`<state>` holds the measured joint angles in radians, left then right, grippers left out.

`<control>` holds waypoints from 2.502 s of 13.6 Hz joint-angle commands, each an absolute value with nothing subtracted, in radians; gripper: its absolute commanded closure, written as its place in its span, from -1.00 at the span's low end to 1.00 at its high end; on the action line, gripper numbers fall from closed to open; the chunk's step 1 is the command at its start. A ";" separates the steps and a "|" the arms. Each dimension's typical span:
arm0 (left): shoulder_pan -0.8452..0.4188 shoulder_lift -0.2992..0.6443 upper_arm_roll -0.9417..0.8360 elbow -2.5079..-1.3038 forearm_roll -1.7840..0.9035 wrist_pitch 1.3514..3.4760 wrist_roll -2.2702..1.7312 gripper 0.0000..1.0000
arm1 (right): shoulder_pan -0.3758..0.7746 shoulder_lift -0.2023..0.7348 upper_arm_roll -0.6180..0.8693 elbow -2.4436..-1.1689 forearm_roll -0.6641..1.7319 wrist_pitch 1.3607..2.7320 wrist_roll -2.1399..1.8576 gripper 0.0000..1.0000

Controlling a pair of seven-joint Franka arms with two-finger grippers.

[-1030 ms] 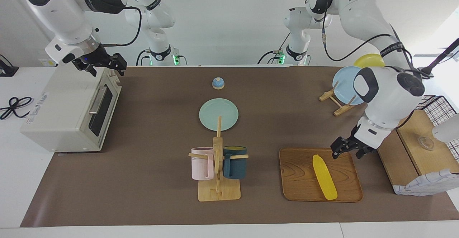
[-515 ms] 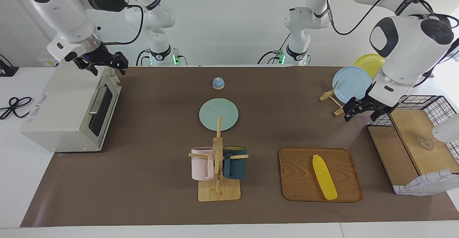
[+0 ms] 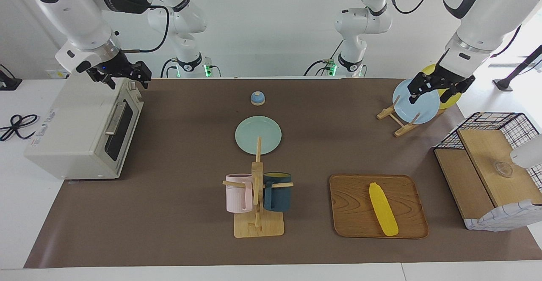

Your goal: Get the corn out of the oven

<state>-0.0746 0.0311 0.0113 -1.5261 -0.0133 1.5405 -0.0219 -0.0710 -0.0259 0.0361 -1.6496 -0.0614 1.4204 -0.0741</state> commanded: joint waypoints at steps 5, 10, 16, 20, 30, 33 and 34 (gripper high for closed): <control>-0.023 -0.080 -0.041 -1.678 0.002 1.569 -0.035 -1.00 | -0.081 -0.040 0.040 -1.657 -0.038 1.410 -0.080 -1.00; -0.006 -0.048 -0.043 -1.678 -0.002 1.631 -0.028 -1.00 | -0.081 -0.040 0.040 -1.657 -0.038 1.410 -0.080 -1.00; -0.003 -0.032 -0.043 -1.686 -0.003 1.657 -0.025 -1.00 | -0.081 -0.038 0.040 -1.657 -0.038 1.410 -0.080 -1.00; -0.006 -0.035 -0.043 -1.692 -0.005 1.652 -0.026 -1.00 | -0.081 -0.038 0.040 -1.657 -0.038 1.410 -0.080 -1.00; -0.017 -0.034 -0.041 -1.693 -0.005 1.649 -0.034 -1.00 | -0.081 -0.038 0.040 -1.657 -0.038 1.410 -0.080 -1.00; -0.023 -0.035 -0.035 -1.694 -0.005 1.649 -0.034 -1.00 | -0.081 -0.038 0.040 -1.657 -0.038 1.410 -0.080 -1.00; -0.026 -0.035 -0.034 -1.694 -0.005 1.648 -0.034 -1.00 | -0.081 -0.038 0.040 -1.657 -0.038 1.410 -0.080 -1.00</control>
